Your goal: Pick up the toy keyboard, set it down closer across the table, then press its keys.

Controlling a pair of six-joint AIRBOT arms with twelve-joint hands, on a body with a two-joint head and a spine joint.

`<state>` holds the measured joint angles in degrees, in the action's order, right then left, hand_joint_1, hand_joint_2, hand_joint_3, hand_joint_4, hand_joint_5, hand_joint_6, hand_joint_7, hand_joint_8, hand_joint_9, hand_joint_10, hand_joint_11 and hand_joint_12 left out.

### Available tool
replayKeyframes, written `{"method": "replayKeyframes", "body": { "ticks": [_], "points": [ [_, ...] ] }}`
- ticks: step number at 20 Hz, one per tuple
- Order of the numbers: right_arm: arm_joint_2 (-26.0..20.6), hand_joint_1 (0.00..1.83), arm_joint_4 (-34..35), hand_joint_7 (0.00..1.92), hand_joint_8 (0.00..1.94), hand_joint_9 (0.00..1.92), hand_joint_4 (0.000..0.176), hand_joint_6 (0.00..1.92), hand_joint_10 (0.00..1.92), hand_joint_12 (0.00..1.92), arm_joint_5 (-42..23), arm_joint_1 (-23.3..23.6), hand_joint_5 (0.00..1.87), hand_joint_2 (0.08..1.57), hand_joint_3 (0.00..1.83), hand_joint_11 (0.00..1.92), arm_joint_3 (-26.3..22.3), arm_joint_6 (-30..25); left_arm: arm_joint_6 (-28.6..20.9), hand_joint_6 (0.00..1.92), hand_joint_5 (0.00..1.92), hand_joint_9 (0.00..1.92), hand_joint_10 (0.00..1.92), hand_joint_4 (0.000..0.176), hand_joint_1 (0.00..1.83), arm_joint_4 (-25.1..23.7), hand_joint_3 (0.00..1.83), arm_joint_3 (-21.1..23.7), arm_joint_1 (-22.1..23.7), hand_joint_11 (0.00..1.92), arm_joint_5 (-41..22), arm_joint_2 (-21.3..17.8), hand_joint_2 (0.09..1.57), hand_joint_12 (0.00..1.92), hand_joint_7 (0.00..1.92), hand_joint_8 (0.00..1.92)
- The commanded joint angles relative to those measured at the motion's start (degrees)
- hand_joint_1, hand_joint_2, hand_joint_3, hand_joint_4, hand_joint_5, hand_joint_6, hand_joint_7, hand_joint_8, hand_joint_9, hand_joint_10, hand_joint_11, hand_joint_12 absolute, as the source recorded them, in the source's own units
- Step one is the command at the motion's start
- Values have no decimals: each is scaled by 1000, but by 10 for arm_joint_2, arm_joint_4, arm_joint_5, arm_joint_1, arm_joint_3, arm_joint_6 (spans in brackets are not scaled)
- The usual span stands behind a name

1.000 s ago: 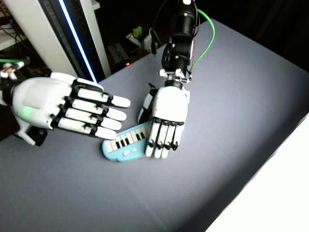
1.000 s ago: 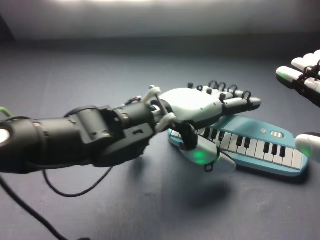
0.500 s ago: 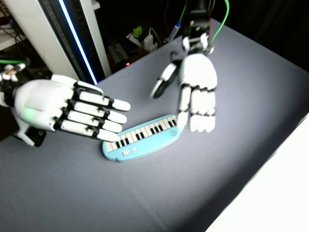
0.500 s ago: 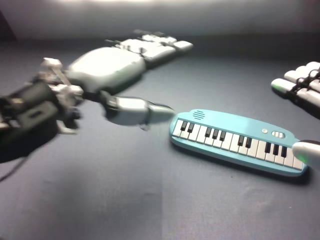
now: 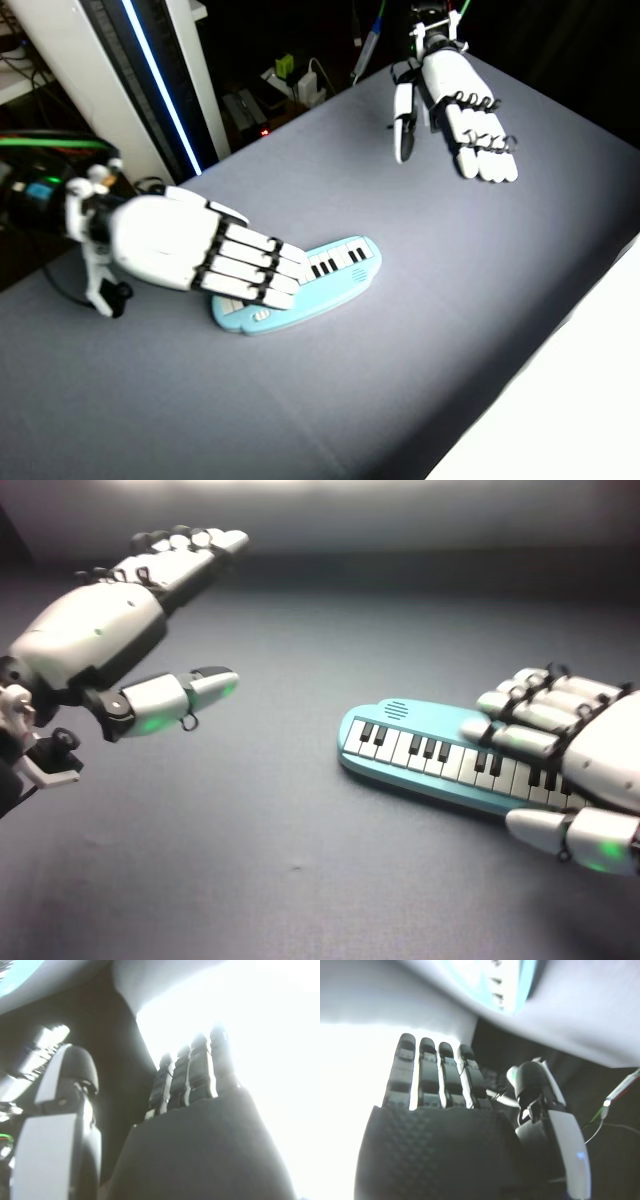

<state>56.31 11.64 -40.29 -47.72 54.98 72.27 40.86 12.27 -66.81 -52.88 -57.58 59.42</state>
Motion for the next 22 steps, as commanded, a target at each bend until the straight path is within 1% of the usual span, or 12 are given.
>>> {"method": "replayKeyframes", "body": {
  "ticks": [1,3,4,7,8,10,11,13,15,16,17,22],
  "points": [
    [6,58,4,0,0,0,39,24,0,0,-29,10,220,1421,0,0,5,18,-1,10,37,0,0,0,772,-2,2,5,0,0,-89,-3,1293,0,0,0],
    [15,1,18,0,0,0,4,52,0,0,-4,16,331,1416,0,0,9,54,-1,8,43,0,0,11,758,-1,1,8,-3,0,-96,-5,1292,0,0,0],
    [17,13,22,8,0,0,0,46,0,0,0,16,477,1406,0,0,9,63,-1,7,45,0,0,28,725,-1,0,9,-4,0,-98,-6,1284,0,0,0],
    [17,0,28,62,0,0,0,19,0,0,-3,16,588,1392,0,0,8,63,-1,1,31,0,0,31,724,1,0,11,-7,0,-102,-8,1288,0,0,0],
    [16,0,29,56,0,0,0,3,0,0,-11,16,535,1389,0,0,5,63,-1,0,27,0,0,32,722,1,0,11,-8,0,-103,-8,1288,0,0,0],
    [-5,0,31,1,0,0,0,0,0,0,-43,16,53,1388,0,0,-13,63,-1,0,26,0,0,49,698,1,0,12,-9,0,-105,-9,1281,0,0,0],
    [-14,0,31,0,0,0,14,0,0,0,-55,16,10,1390,0,0,-21,63,-1,1,28,0,0,47,700,2,0,12,-9,0,-105,-9,1281,0,0,0],
    [-31,0,31,0,0,0,20,0,0,0,-71,10,0,1395,0,0,-36,63,-1,2,32,0,0,48,738,5,0,13,-11,0,-109,-9,1279,0,0,0],
    [-35,0,31,0,0,0,0,0,0,0,-66,0,0,1405,5,0,-39,63,-1,4,39,0,0,47,762,7,0,13,-13,0,-109,-9,1281,0,0,0],
    [-35,0,38,0,0,0,0,24,0,0,-57,-11,282,1365,0,0,-37,63,-1,3,40,0,0,36,776,8,0,13,-13,0,-109,-9,1278,0,0,0],
    [-35,0,41,0,0,0,0,23,0,0,-53,-15,389,1380,0,0,-35,63,-1,2,38,0,0,36,780,8,0,13,-13,0,-110,-9,1280,0,0,0],
    [-32,0,48,125,3,0,0,17,0,0,-35,-25,673,1382,0,0,-25,63,-1,5,48,0,0,47,767,8,0,14,-13,0,-111,-9,1260,0,0,0]
  ]
}}
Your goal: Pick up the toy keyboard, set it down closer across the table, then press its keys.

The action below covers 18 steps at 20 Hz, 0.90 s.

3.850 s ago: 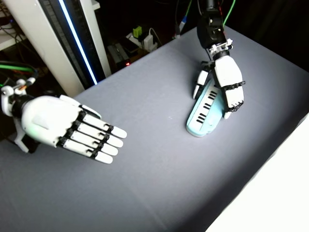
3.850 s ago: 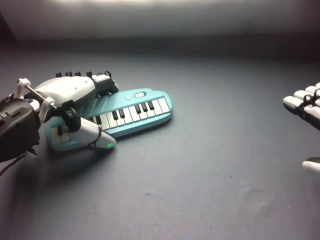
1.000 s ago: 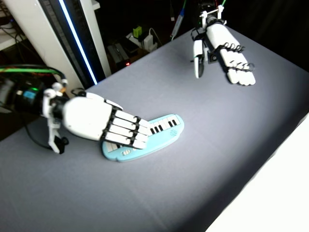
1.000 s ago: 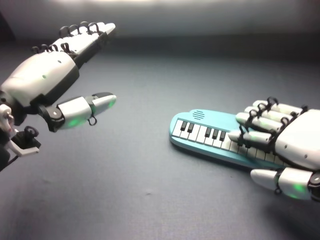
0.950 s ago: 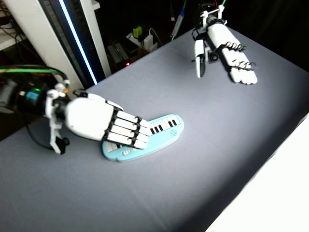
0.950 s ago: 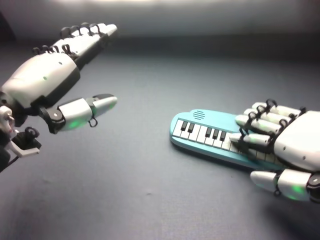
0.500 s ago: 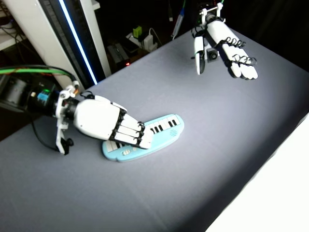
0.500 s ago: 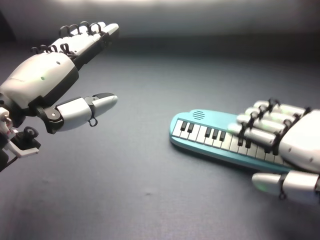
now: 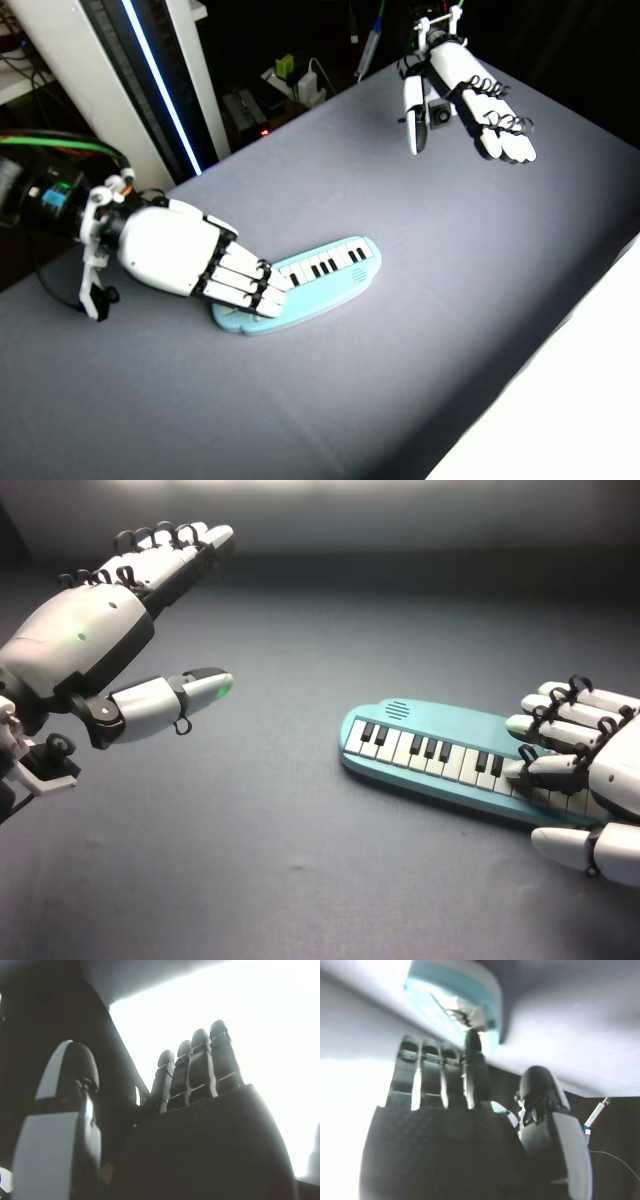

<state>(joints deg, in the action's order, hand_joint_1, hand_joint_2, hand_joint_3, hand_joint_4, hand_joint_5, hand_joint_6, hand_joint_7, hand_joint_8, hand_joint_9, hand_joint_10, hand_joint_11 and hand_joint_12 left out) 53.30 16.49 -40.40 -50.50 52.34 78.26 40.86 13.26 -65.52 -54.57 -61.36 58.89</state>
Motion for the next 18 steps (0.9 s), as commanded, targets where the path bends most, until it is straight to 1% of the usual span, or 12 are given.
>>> {"method": "replayKeyframes", "body": {
  "ticks": [1,2,3,5,7,9,10,12,13,14,15,18],
  "points": [
    [-2,0,-1,177,4,0,0,23,0,0,-37,2,758,1379,0,0,1,3,-1,5,49,0,0,46,763,-2,0,1,4,0,-75,-4,1255,0,0,0],
    [-4,0,-1,147,0,0,0,4,0,0,-45,2,636,1388,4,0,-2,3,-1,4,48,0,0,49,757,-2,0,1,3,0,-76,-4,1252,0,0,0],
    [-13,0,-1,74,0,0,0,0,0,0,-57,2,404,1385,2,0,-8,3,-1,9,61,0,0,33,759,-2,0,2,2,0,-77,-5,1253,0,0,0],
    [-36,0,-2,2,0,0,1,0,0,0,-100,2,45,1382,0,0,-26,-1,-1,4,55,0,0,42,728,-2,0,4,1,0,-81,-7,1253,0,0,0],
    [-61,0,-11,0,0,0,2,0,0,0,-154,0,1,1394,6,0,-43,-27,-1,1,43,0,0,36,735,2,0,7,-4,0,-92,-9,1262,0,0,0],
    [-82,0,-21,0,0,0,11,0,0,0,-211,-11,0,1411,12,0,-56,-62,-1,0,21,0,0,47,727,8,4,12,-13,0,-107,-12,1273,0,0,0],
    [-94,0,-23,0,0,0,42,0,0,0,-246,-21,0,1409,9,0,-62,-80,-1,0,0,0,0,51,728,12,7,16,-19,0,-120,-15,1280,0,0,0],
    [-115,0,-22,0,0,0,55,0,0,0,-318,-48,0,1407,8,0,-74,-109,-1,0,0,0,0,49,674,23,12,27,-31,0,-153,-21,1295,0,0,0],
    [-124,0,-15,0,0,0,92,0,0,0,-353,-60,0,1395,1,0,-79,-115,-1,0,0,0,0,53,632,29,16,32,-39,0,-172,-25,1310,0,0,0],
    [-134,58,-6,0,0,0,86,0,0,0,-388,-73,0,1413,4,0,-85,-117,-1,0,0,0,0,76,184,34,14,38,-47,0,-194,-31,1376,0,0,0],
    [-140,58,-1,0,0,0,86,0,0,0,-415,-82,0,1413,4,0,-90,-118,0,0,0,0,0,76,184,38,14,44,-55,0,-211,-36,1376,0,0,0],
    [-148,102,4,0,0,0,70,0,0,0,-494,-106,0,1376,0,0,-91,-161,7,0,0,0,0,147,35,51,0,63,-75,0,-279,-54,1355,0,0,0]
  ]
}}
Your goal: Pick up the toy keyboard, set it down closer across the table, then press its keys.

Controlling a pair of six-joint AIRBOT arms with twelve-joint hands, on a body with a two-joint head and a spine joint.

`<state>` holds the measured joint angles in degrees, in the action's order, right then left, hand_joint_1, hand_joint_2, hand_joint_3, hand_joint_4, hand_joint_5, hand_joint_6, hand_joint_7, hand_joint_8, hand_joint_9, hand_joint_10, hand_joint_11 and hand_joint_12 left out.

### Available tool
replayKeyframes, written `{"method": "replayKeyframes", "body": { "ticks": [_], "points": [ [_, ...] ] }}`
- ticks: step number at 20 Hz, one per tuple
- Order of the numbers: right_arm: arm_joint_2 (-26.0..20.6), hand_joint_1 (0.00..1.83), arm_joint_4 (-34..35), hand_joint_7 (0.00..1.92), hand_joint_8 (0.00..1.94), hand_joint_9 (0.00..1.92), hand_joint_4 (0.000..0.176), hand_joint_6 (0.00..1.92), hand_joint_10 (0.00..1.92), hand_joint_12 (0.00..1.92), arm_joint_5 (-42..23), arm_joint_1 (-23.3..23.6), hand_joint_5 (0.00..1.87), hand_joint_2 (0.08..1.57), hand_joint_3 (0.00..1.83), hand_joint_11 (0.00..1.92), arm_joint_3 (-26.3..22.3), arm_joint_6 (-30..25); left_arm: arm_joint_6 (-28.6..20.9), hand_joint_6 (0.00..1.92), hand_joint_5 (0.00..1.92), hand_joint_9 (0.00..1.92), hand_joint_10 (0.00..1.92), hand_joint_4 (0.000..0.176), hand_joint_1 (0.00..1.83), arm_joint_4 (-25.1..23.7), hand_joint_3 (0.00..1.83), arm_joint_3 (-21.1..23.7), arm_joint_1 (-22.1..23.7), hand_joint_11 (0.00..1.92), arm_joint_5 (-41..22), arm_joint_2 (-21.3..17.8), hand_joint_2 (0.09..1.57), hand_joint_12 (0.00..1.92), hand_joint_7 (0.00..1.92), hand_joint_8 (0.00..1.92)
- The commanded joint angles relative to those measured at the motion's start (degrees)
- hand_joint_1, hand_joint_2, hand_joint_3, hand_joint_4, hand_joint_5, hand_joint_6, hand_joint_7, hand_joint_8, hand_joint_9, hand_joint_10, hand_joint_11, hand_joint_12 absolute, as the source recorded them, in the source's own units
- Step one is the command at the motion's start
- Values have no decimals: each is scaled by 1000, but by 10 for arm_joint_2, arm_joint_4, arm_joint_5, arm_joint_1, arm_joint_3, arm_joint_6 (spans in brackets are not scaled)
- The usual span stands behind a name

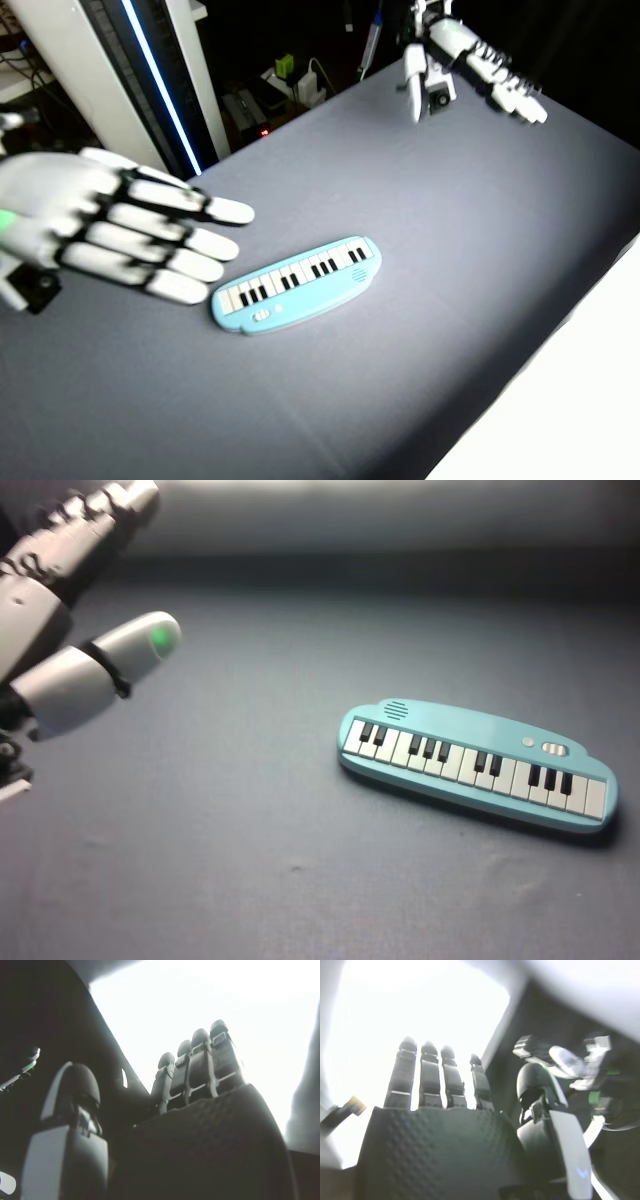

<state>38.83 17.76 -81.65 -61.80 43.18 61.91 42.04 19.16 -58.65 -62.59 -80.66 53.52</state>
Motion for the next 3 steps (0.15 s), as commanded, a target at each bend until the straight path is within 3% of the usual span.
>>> {"method": "replayKeyframes", "body": {
  "ticks": [1,3],
  "points": [
    [-5,107,-8,0,0,0,71,0,0,0,-115,-4,0,1374,0,0,2,-15,4,0,0,0,0,151,28,-2,0,4,-2,0,-117,-10,1351,0,0,0],
    [-12,108,-7,0,0,0,71,0,0,0,-149,-14,0,1374,0,0,-2,-17,10,0,0,0,0,151,27,2,0,15,-10,0,-156,-22,1351,0,0,0]
  ]
}}
